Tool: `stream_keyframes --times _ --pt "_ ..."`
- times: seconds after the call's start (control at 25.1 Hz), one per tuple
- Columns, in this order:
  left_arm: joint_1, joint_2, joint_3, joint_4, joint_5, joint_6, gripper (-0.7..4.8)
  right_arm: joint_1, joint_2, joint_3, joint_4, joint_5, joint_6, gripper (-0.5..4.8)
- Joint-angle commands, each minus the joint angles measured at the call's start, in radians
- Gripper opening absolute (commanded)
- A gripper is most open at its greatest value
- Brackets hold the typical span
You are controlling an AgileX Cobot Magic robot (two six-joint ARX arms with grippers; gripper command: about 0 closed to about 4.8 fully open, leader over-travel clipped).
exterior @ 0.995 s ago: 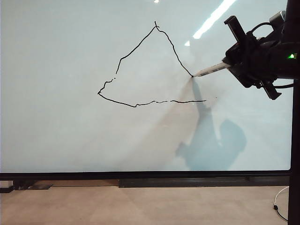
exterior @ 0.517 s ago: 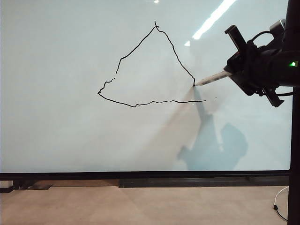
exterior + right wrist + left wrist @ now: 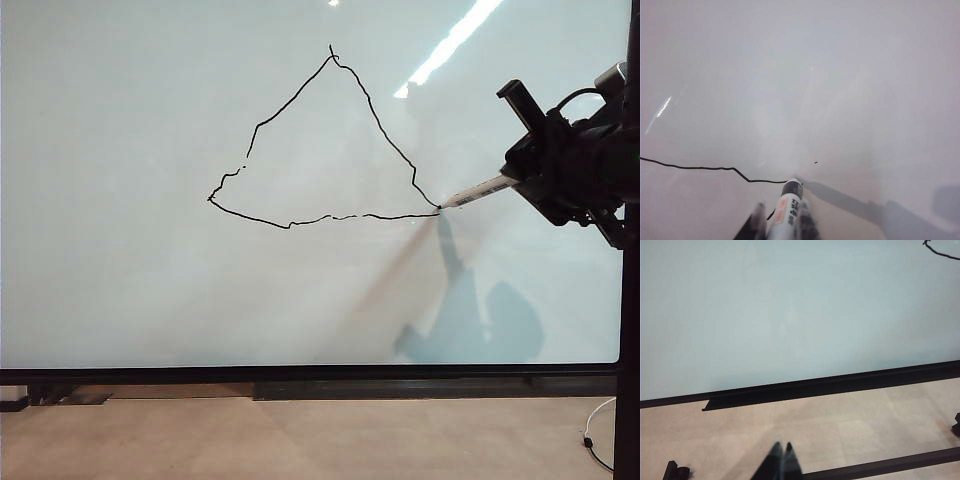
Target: Pick up the pen on the shelf to the right of the whiteboard and draw a triangle.
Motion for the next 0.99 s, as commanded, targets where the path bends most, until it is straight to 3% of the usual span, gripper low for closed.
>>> stream_keyframes --times 0.04,0.52,0.72,0.99 --pt "0.000 0.000 0.003 -0.006 0.003 0.001 -0.05 -0.007 -0.003 -0.001 0.019 0.008 -0.011 -0.05" --pt "0.000 0.000 0.003 -0.006 0.003 0.001 -0.05 -0.018 -0.003 -0.028 0.019 0.026 -0.029 -0.05" --pt "0.000 0.000 0.003 -0.006 0.003 0.001 -0.05 -0.014 -0.041 -0.053 0.021 -0.075 -0.023 -0.05" --pt "0.000 0.000 0.003 -0.006 0.003 0.001 -0.05 0.019 -0.383 -0.189 -0.048 -0.142 -0.297 -0.05"
